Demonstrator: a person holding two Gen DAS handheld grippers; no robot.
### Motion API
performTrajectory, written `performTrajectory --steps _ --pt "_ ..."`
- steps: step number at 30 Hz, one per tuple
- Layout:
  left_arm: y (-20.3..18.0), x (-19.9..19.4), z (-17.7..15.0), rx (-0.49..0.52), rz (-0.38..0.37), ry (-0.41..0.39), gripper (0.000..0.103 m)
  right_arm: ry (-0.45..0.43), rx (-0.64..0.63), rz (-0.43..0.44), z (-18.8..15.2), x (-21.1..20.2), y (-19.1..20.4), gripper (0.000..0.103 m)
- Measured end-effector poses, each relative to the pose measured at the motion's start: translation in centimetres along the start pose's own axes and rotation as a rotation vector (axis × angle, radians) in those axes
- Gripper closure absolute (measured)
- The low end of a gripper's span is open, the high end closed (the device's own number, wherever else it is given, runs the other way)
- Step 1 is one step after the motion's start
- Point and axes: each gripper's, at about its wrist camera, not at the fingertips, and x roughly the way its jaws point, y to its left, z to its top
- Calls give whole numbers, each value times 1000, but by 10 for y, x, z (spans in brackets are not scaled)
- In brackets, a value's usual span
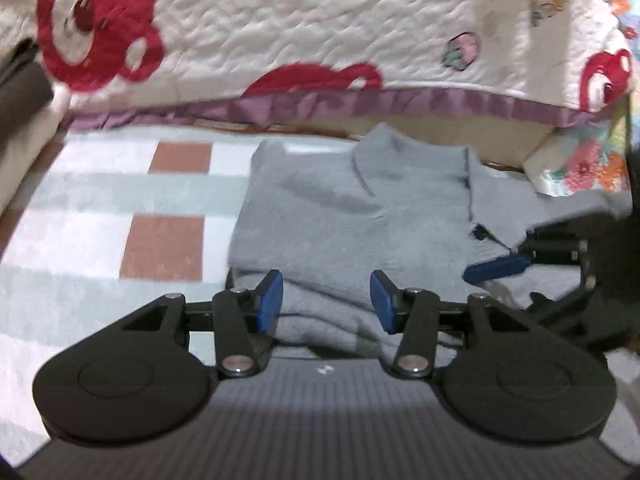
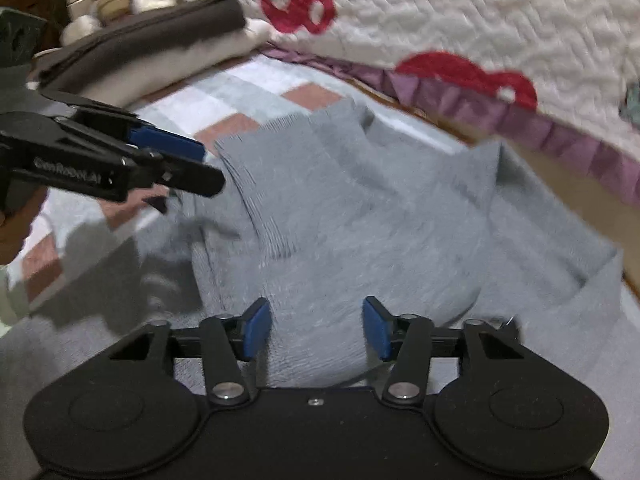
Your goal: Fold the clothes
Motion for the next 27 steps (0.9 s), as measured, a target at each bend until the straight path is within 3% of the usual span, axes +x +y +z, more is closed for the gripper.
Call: performTrajectory --steps 3,5,6,7,11,14,16,19,22,23,25,27 --pt "5 1 0 -36 -16 -3 52 -73 56 -83 -18 4 2 36" --pt "4 1 0 -6 5 -12 52 -100 34 -139 -21 2 7 45" --pt "3 1 -1 7 16 -14 52 -104 3 -169 -20 3 10 72" --pt "3 1 -2 19 27 -15 52 -104 -21 -189 -19 3 12 89" --pt "7 0 -2 3 16 -17 52 -198 -20 -293 3 -17 4 90" --pt "1 -1 -3 60 -5 4 52 -349 66 -402 14 -60 -10 91" --pt "-4 3 -5 89 -34 42 52 -405 188 -462 5 -84 -22 91" --pt "-13 14 -12 143 -30 113 52 -282 381 -469 -32 -70 -54 90" --pt "-22 19 -17 213 26 127 52 -163 527 -474 -73 -48 -81 89" --pt "-23 21 -18 220 37 128 52 -143 552 -485 -85 -44 -87 89" --pt "-19 23 -19 196 35 135 51 -133 577 -490 -103 -41 -94 79" --pt "-16 23 -18 182 40 136 51 -132 566 -478 -110 -40 -93 78"
